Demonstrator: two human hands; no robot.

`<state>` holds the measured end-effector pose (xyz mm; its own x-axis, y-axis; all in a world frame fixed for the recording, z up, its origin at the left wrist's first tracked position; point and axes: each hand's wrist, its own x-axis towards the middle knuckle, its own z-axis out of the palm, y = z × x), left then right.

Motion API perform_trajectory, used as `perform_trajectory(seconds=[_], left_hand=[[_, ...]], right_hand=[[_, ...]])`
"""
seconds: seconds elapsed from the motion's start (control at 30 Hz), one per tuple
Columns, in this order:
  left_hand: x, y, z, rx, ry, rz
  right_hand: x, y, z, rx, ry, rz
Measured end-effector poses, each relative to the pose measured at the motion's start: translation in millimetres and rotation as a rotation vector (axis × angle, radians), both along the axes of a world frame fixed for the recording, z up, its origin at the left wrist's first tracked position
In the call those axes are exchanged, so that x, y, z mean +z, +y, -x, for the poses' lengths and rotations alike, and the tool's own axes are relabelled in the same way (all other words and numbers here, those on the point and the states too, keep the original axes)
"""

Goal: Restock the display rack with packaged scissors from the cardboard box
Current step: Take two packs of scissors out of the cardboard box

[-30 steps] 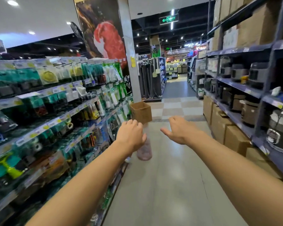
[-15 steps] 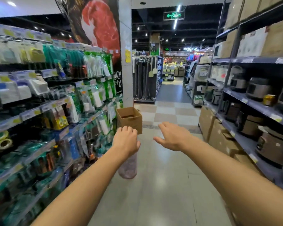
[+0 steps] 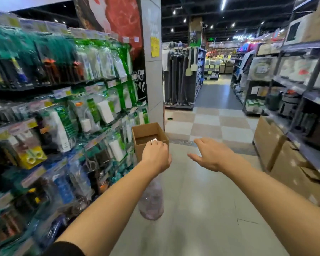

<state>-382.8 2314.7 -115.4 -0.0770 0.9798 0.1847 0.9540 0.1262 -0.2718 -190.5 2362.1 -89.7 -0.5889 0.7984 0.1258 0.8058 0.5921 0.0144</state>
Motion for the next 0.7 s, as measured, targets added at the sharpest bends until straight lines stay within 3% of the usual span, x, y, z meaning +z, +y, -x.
perform_trajectory(seconds=[0.27,0.7], left_hand=[[-40,169,43,0.16,-0.099,0.035],[-136,344,152,0.446,-0.153,0.174]], right_hand=[[-48,210,69,0.148,0.017,0.16],[-129,422,241,0.401,-0.023,0.301]])
